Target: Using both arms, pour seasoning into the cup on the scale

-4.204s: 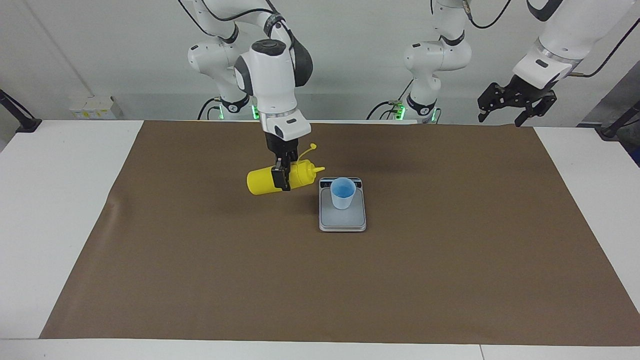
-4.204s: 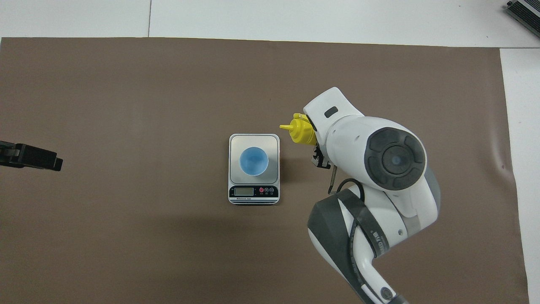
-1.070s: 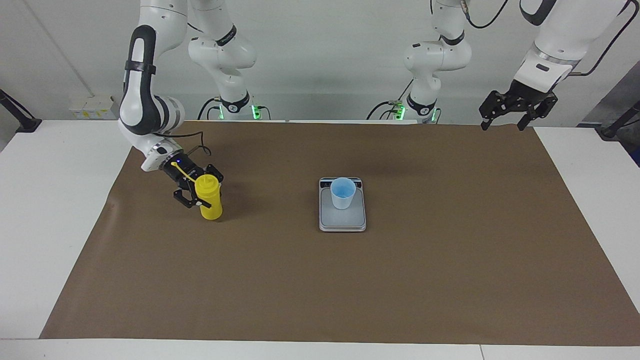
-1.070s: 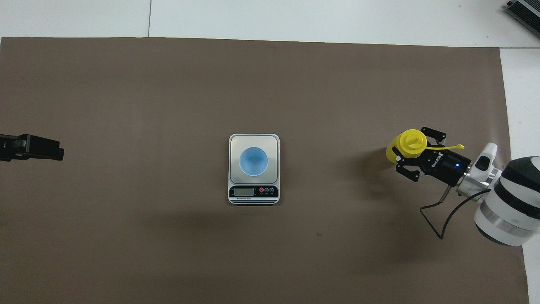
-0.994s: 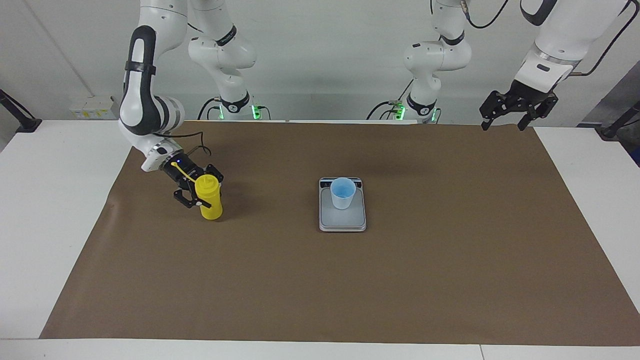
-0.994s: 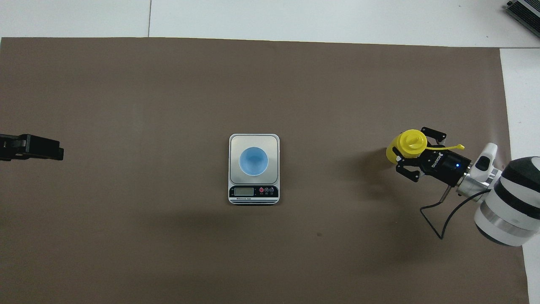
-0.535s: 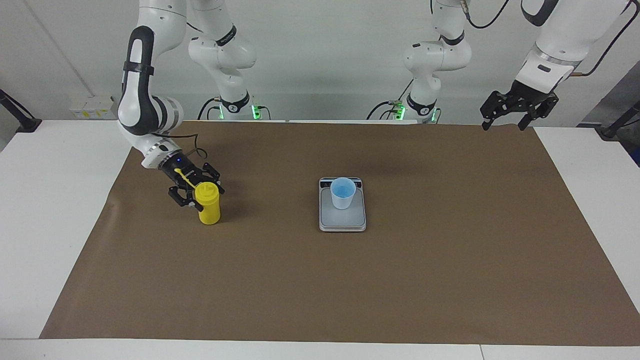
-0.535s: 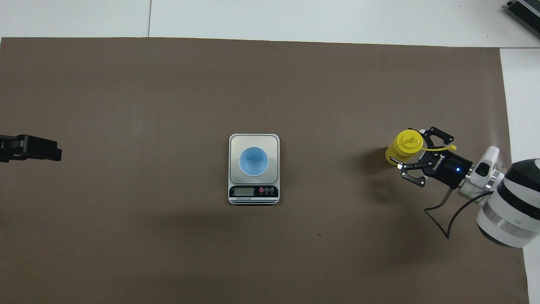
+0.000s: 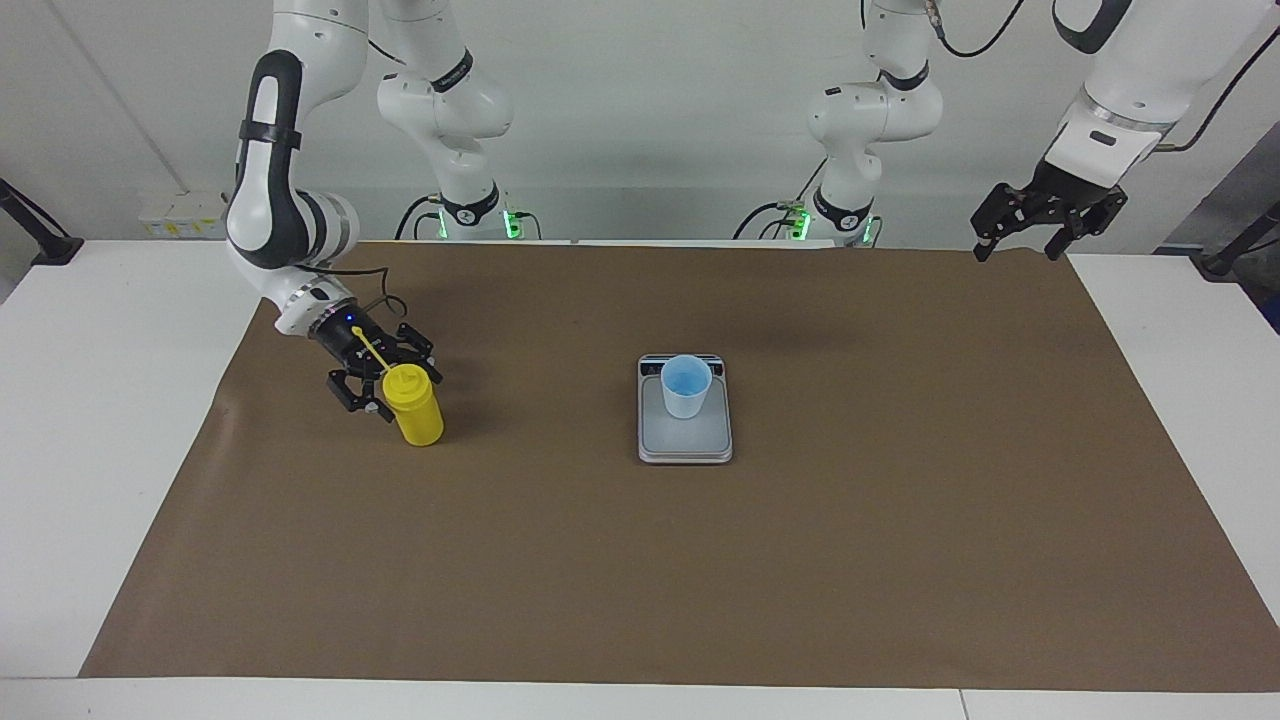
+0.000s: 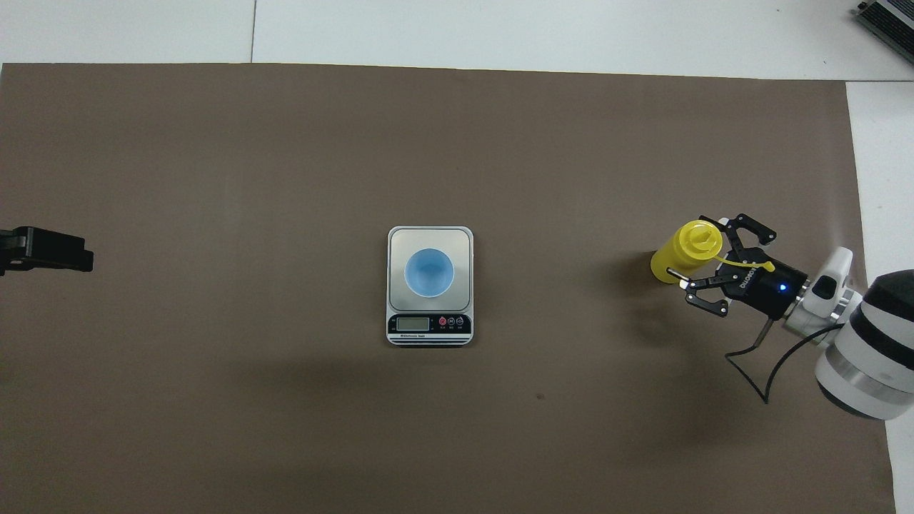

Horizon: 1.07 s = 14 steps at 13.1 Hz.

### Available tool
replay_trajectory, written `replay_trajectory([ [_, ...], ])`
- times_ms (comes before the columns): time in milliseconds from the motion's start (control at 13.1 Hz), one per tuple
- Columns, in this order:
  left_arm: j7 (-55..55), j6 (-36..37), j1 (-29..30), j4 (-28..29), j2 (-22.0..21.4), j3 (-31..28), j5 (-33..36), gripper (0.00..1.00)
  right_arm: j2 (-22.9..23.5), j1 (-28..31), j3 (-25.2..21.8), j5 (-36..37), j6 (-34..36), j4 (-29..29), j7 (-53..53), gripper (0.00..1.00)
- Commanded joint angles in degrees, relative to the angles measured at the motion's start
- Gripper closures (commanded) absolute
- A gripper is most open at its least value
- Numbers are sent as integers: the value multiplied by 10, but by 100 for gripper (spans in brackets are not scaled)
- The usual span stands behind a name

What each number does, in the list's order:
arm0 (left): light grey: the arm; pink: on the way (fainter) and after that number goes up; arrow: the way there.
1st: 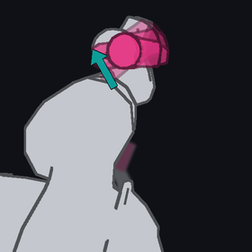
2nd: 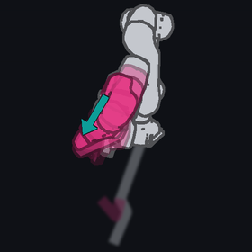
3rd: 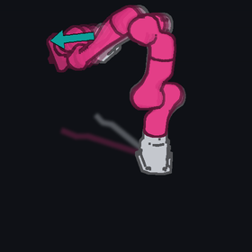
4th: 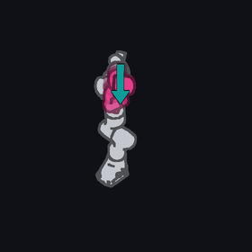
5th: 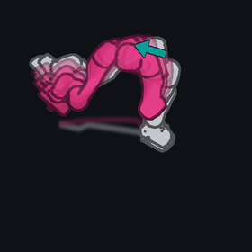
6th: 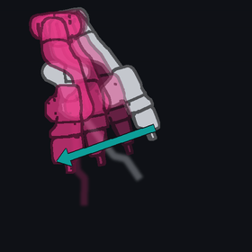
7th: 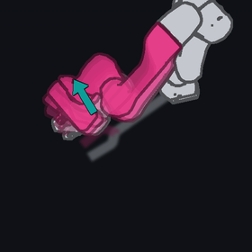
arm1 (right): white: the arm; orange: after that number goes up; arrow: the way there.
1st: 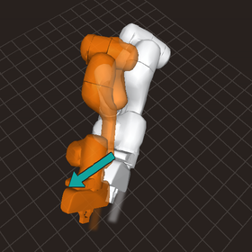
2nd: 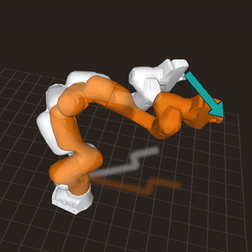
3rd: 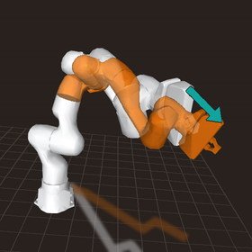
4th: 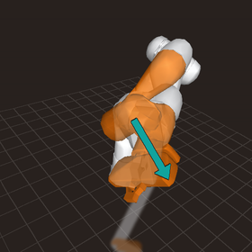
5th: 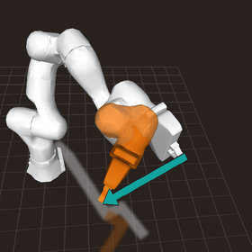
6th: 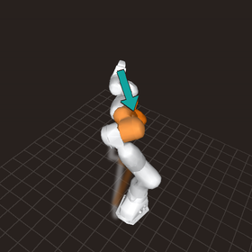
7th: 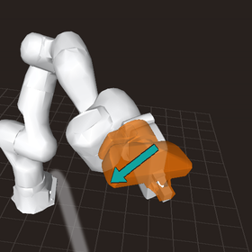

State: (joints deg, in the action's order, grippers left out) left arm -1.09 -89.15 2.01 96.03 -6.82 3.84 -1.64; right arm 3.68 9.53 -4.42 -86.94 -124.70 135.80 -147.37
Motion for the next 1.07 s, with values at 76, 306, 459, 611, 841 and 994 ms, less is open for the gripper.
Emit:
replay_trajectory([
  [76,-5,1,6,18,-17,5,7,0,-13,27,3,99,13,3,-11,0],
  [306,-5,1,6,18,-17,5,7,0,-17,39,2,161,12,3,-7,0],
  [459,-5,1,6,18,-17,5,7,0,-17,51,2,194,12,3,-6,0],
  [611,-5,1,6,18,-17,5,7,0,-17,55,1,236,8,-2,-2,0],
  [841,-5,1,6,18,-17,5,7,0,-24,66,-2,308,7,-24,25,0],
  [994,-6,1,6,18,-17,5,7,0,-25,68,-2,360,8,-48,52,0],
])
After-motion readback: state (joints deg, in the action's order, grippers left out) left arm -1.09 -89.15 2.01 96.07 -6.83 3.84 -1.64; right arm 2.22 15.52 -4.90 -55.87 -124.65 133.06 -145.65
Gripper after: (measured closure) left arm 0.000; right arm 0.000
